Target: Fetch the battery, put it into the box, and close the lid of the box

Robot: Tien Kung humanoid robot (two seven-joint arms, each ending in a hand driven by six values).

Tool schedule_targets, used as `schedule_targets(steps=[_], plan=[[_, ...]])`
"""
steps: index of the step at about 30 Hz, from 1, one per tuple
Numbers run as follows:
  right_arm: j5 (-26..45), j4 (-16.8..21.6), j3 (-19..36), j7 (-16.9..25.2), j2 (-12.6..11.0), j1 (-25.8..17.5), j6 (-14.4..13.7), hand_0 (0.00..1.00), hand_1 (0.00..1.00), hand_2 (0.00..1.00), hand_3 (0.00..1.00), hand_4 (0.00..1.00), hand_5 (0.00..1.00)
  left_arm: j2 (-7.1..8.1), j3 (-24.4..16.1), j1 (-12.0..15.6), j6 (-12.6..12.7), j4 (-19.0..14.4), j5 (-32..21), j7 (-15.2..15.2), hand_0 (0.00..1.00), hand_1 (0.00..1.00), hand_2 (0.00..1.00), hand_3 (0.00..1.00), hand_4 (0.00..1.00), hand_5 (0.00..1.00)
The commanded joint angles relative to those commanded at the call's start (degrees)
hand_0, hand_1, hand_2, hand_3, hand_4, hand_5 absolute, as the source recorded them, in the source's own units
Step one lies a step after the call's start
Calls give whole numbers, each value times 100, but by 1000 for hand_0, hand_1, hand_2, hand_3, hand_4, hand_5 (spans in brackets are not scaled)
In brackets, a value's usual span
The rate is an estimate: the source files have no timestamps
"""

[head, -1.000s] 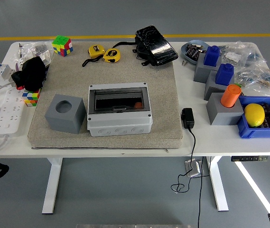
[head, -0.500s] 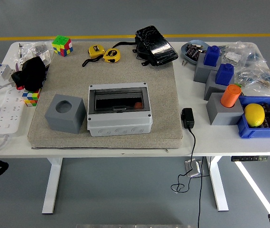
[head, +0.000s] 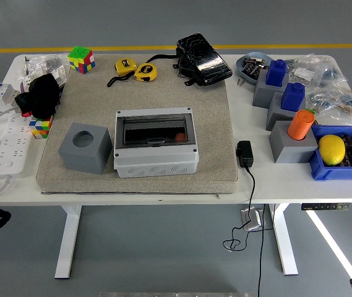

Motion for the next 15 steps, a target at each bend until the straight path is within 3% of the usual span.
schedule_targets(steps=[5, 6, 15], plan=[[3, 0, -16, -2, -11, 15, -3, 814, 765, 747, 792, 998, 998, 0, 20, -2, -477, 50, 18, 90, 353, 509, 404, 511, 998, 895], [7, 0, -18, 0, -12, 18, -4, 814, 764, 747, 793, 998, 998, 7, 24, -4, -510, 48, 64, 118, 998, 998, 998, 998, 998, 998], [-8, 0, -19, -8, -19, 2, -4, 814, 763, 747, 792, 998, 998, -3, -1, 11, -432, 50, 104, 78, 998, 998, 998, 998, 998, 998]])
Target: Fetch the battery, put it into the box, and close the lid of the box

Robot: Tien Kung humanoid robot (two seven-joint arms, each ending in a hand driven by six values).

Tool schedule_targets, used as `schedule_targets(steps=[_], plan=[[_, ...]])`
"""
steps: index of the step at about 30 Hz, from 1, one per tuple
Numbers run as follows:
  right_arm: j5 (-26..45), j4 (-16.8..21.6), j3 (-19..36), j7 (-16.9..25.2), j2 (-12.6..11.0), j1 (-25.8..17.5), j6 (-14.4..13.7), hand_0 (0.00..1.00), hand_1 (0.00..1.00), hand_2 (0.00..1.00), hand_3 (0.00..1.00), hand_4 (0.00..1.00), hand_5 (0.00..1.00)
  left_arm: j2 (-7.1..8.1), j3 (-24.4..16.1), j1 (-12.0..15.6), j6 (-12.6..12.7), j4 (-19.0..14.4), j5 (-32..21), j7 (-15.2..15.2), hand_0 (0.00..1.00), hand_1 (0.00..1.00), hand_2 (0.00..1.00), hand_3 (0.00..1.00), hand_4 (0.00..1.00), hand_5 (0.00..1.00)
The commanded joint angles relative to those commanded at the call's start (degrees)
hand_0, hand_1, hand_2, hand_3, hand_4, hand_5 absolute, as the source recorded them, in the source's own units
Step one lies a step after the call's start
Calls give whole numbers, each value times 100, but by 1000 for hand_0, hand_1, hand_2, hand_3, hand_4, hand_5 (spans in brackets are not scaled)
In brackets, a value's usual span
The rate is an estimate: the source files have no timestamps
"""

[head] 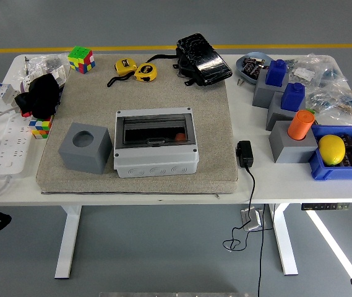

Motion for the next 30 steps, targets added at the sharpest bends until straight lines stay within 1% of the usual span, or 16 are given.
schedule_targets(steps=[7, 14, 15, 20, 21, 25, 26, 27, 30], plan=[[29, 0, -20, 11, -3, 15, -1, 814, 764, 747, 792, 998, 998, -1, -10, -3, 25, -8, -18, -20, 998, 998, 998, 998, 998, 998], [4, 0, 11, 0, -4, 11, -4, 814, 763, 747, 792, 998, 998, 5, -12, -2, 111, -25, -89, -50, 998, 998, 998, 998, 998, 998], [5, 0, 12, 1, -4, 11, -4, 813, 763, 747, 792, 998, 998, 5, -16, -2, 119, -27, -76, -39, 716, 715, 631, 731, 998, 984], [10, 0, 12, 8, 4, 20, 0, 813, 763, 747, 792, 998, 998, 9, 16, -19, 231, -29, -107, -33, 716, 715, 631, 731, 998, 984], [19, 0, 1, 11, 4, 20, 1, 814, 763, 747, 792, 998, 998, 6, 14, -22, 242, -23, -109, -33, 341, 292, 283, 327, 998, 998], [13, 0, 16, 12, 3, 22, 0, 814, 763, 747, 792, 998, 998, 8, 5, -30, 294, -8, -119, -30, 341, 292, 283, 327, 998, 998], [12, 0, 16, 11, 2, 19, 1, 814, 763, 747, 792, 998, 998, 9, 2, -31, 428, -17, -113, -53, 341, 292, 283, 327, 998, 998], [9, 0, 21, 10, 0, 16, 0, 813, 765, 747, 792, 998, 998, 9, 9, -32, 589, -19, -165, -119, 73, 35, 83, 68, 998, 844], [4, 0, 32, 9, -2, 17, -1, 813, 765, 747, 792, 998, 998, 0, 21, -35, 887, -12, -308, -282, 73, 35, 83, 68, 998, 844]])
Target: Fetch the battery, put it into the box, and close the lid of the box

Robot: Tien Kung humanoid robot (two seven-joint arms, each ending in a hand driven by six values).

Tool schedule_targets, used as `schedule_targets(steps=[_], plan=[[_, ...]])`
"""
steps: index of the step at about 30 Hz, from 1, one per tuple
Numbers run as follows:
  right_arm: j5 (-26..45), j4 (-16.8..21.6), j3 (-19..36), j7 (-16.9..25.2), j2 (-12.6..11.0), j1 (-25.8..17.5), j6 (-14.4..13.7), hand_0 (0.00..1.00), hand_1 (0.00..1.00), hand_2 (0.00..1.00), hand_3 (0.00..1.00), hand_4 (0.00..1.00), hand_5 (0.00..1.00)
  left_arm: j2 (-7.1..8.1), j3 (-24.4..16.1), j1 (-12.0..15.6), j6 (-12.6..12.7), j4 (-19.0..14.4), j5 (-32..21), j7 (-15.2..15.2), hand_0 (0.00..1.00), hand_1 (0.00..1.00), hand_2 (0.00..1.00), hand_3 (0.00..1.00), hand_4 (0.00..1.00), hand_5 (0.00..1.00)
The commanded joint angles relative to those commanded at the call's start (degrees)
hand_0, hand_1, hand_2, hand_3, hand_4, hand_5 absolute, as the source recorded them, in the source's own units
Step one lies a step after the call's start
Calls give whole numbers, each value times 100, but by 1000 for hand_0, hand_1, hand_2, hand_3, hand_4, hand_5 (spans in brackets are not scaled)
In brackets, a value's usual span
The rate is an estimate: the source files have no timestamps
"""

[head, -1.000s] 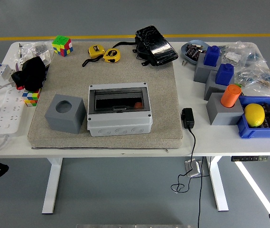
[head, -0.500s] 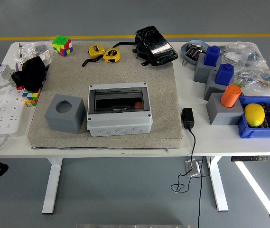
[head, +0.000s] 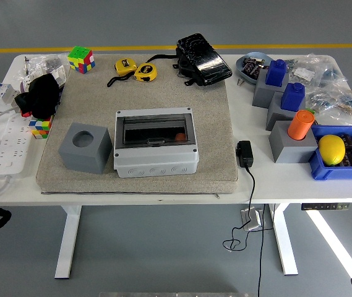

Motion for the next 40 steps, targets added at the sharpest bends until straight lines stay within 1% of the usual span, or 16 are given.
schedule_targets(steps=[1, 2, 3, 5, 8, 9, 14, 15, 26, 27, 28, 32, 33, 37, 40], plan=[[2, 0, -1, 1, 0, 1, 1, 813, 765, 747, 792, 998, 998, 1, 12, 2, 87, 2, -57, -55, 73, 35, 83, 68, 998, 844], [3, 0, -2, 2, 1, 3, 1, 813, 765, 747, 792, 998, 998, -1, 13, 4, 112, 6, -108, -83, 73, 35, 83, 68, 998, 844], [3, 0, -1, 3, 2, 5, 1, 813, 765, 747, 792, 998, 998, -5, 8, 4, 109, 9, -150, -96, 5, 2, 3, 2, 930, 623], [6, 0, -2, 7, 5, 6, 3, 813, 765, 747, 792, 998, 998, -11, -8, 3, 60, 16, -276, -93, 5, 2, 3, 2, 930, 623], [-3, 0, 13, 7, 6, 3, 3, 813, 765, 747, 792, 998, 998, 0, -9, 2, 18, 6, -275, -59, 5, 2, 3, 2, 930, 623], [-4, 0, 15, 6, 6, 1, 4, 814, 763, 747, 792, 998, 998, -1, -12, 0, 10, 1, -280, -60, 7, 2, 2, 2, 793, 533], [2, 0, 14, 8, 6, -4, 4, 814, 763, 747, 792, 998, 998, -9, -24, -1, 38, -9, -309, -98, 7, 2, 2, 2, 793, 533], [4, 0, 14, 8, 6, -4, 3, 813, 764, 747, 792, 998, 998, -9, -25, -1, 44, -15, -305, -101, 9, 2, 2, 2, 768, 511], [14, 0, 23, 13, 10, -8, 4, 813, 765, 747, 792, 998, 998, -15, -58, 10, 126, -26, -289, -154, 9, 2, 2, 2, 765, 507], [12, 0, 26, 12, 10, -8, 4, 814, 764, 747, 792, 998, 998, -18, -78, 12, 181, -32, -209, -150, 14, 2, 2, 2, 740, 134], [12, 0, 29, 12, 11, -8, 4, 814, 764, 747, 792, 998, 998, -21, -103, 16, 223, -45, -47, -128, 14, 2, 2, 2, 740, 134], [18, 0, 23, 13, 2, 4, 3, 814, 764, 747, 792, 998, 998, -5, -125, 10, 257, -96, 405, -14, 14, 2, 2, 2, 740, 134], [12, 0, 27, 10, 0, 6, 2, 813, 765, 747, 792, 998, 998, -8, -130, 3, 256, -90, 420, -10, 26, 2, 2, 2, 638, 2], [13, 0, 20, 6, -11, 2, 0, 813, 765, 747, 792, 998, 998, -10, -140, 5, 257, -74, 461, -9, 26, 2, 2, 2, 638, 2], [11, 0, 21, 3, -17, -4, -1, 813, 765, 747, 792, 998, 998, -19, -141, 18, 129, -36, 499, 2, 26, 2, 2, 2, 638, 2]])
